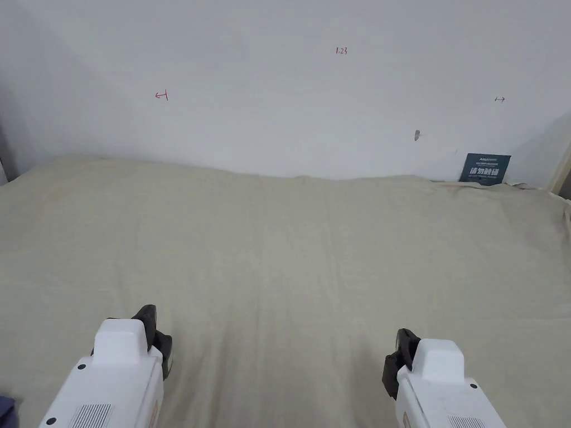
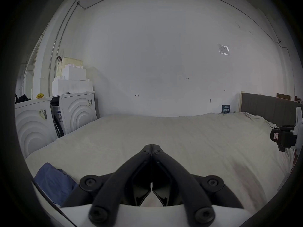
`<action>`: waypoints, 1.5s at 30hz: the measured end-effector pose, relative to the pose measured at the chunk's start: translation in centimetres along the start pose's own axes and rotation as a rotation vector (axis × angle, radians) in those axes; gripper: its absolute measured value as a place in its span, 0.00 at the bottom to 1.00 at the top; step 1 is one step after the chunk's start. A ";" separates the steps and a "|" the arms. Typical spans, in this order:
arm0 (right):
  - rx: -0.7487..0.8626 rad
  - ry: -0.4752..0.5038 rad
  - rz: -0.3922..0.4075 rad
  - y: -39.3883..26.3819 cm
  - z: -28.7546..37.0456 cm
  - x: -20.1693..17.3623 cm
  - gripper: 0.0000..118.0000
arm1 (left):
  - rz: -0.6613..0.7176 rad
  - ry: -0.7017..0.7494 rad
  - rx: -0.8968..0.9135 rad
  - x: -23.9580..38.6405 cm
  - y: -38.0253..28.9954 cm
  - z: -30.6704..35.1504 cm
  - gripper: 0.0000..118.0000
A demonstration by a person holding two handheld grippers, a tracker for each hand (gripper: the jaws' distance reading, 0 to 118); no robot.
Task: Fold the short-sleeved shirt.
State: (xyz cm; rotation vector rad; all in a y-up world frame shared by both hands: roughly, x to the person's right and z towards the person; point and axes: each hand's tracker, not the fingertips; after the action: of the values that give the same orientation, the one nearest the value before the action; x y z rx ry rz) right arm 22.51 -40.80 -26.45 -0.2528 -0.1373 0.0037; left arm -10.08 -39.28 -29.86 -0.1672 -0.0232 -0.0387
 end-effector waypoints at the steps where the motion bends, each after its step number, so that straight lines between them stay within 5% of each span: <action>1: 0.000 0.001 0.002 0.0 0.0 0.0 0.00 | 0.000 -0.003 0.001 0.0 0.0 0.0 0.00; 45: 0.015 0.022 -0.005 1.8 -0.1 -0.4 0.02 | -0.015 -0.033 0.000 -0.6 1.4 -0.2 0.00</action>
State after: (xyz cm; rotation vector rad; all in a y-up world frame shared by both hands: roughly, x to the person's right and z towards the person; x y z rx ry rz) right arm 22.13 -39.12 -27.09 -0.2377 -0.1164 -0.0028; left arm -10.67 -37.96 -30.30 -0.1674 -0.0575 -0.0510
